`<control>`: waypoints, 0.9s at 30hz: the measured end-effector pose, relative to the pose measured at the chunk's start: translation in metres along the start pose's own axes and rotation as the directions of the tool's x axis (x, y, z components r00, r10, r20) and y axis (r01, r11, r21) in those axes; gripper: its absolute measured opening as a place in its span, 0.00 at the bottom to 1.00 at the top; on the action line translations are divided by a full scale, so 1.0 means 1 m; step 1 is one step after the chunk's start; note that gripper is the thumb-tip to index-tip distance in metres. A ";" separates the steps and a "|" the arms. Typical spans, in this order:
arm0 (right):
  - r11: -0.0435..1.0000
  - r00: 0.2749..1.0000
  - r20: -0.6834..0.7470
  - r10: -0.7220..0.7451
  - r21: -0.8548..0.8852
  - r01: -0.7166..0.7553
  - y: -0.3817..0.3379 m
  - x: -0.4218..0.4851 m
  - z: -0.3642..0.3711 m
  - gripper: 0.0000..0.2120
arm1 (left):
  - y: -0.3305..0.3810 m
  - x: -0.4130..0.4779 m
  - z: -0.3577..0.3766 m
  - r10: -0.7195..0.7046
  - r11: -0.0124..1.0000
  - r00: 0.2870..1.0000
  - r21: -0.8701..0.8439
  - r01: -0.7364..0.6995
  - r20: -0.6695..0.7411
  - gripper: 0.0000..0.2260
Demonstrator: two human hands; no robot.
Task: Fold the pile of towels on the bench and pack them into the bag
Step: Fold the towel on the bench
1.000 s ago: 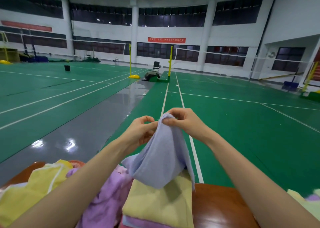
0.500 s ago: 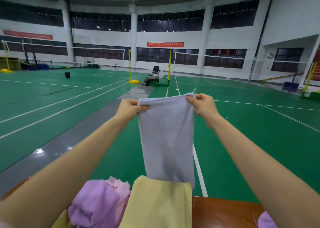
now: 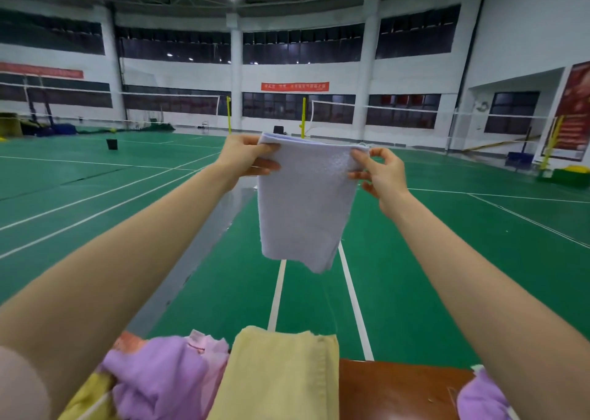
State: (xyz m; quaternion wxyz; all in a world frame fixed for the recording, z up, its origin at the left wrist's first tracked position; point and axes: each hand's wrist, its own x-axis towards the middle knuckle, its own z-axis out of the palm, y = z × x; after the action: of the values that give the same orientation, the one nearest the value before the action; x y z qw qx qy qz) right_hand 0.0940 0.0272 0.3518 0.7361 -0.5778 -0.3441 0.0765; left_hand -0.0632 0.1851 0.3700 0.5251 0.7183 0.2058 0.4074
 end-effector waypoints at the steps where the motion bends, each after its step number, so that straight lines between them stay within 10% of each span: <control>1: 1.000 1.000 0.004 -0.004 -0.011 0.004 -0.003 -0.007 -0.002 0.10 | 0.003 -0.008 -0.003 0.012 1.000 1.000 0.001 -0.012 0.016 0.09; 12: 0.994 0.968 0.247 -0.038 -0.091 0.062 -0.014 -0.171 -0.045 0.11 | -0.009 -0.180 -0.047 0.055 0.996 0.967 0.048 -0.069 0.248 0.08; 16: 0.995 0.964 0.265 0.032 -0.097 -0.007 0.002 -0.216 -0.055 0.13 | -0.029 -0.236 -0.058 -0.060 0.993 0.920 0.116 0.015 0.388 0.22; 21: 0.982 0.925 0.342 0.165 -0.148 -0.120 0.033 -0.253 -0.063 0.21 | -0.056 -0.259 -0.062 -0.186 0.954 0.864 0.298 0.044 0.468 0.06; 27: 0.924 0.867 0.367 0.337 -0.306 -0.230 0.067 -0.246 -0.059 0.15 | -0.087 -0.247 -0.066 -0.368 0.914 0.722 0.372 0.164 0.586 0.09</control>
State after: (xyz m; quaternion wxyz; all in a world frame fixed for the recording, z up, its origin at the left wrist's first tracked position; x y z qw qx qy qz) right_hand -0.0372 -0.1237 0.1831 0.5474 -0.6817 -0.4094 0.2607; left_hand -0.2483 0.0765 0.2068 0.5042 0.8459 0.1730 0.0196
